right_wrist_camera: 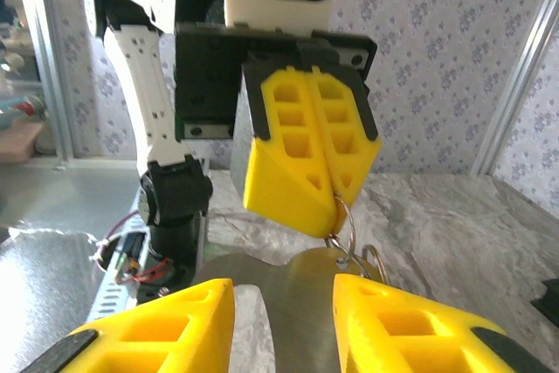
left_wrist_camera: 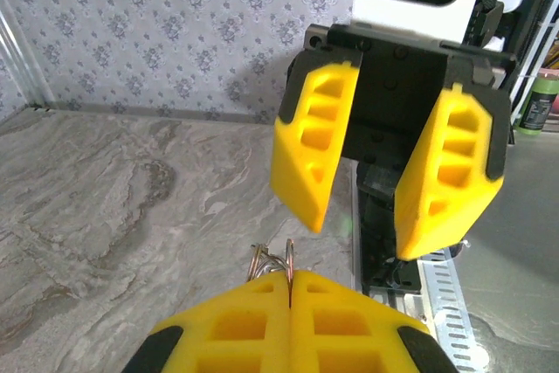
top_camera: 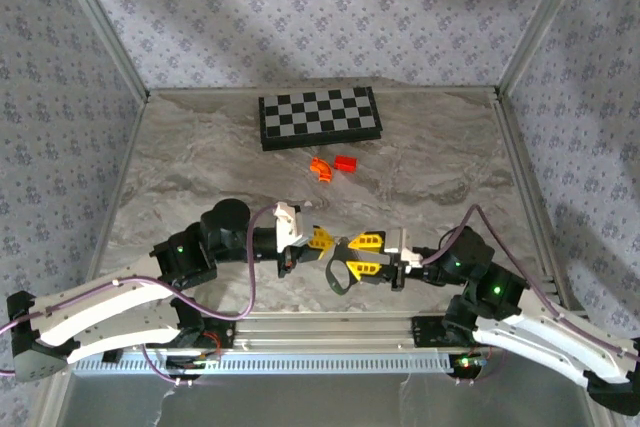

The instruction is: Put the keys on the keyring

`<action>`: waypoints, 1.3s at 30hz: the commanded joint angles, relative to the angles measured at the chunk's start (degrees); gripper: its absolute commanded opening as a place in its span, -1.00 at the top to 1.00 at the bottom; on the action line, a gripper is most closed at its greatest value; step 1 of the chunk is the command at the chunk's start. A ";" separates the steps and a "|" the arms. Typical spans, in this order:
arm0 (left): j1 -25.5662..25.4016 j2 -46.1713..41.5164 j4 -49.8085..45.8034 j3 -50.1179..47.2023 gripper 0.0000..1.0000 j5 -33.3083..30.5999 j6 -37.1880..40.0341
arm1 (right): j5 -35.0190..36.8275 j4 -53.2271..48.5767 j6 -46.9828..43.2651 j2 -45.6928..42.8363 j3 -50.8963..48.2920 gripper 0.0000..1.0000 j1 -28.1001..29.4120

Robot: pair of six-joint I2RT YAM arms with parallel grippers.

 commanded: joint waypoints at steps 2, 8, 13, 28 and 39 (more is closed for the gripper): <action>0.27 -0.71 1.19 1.87 1.00 2.98 0.74 | 8.32 0.30 -4.78 -0.05 2.20 0.26 3.02; 0.27 -0.19 1.03 2.25 1.00 3.72 0.93 | 10.00 1.16 -5.31 0.28 1.96 0.27 4.63; 0.27 0.66 0.68 2.76 1.00 4.21 0.97 | 10.05 1.82 -5.35 0.88 1.68 0.33 5.00; 0.09 2.01 0.52 3.39 1.00 4.31 1.08 | 10.46 2.62 -5.13 1.86 1.40 0.47 5.49; -0.35 2.19 0.52 3.44 1.00 4.43 1.24 | 11.93 2.00 -5.36 2.54 1.33 0.43 5.62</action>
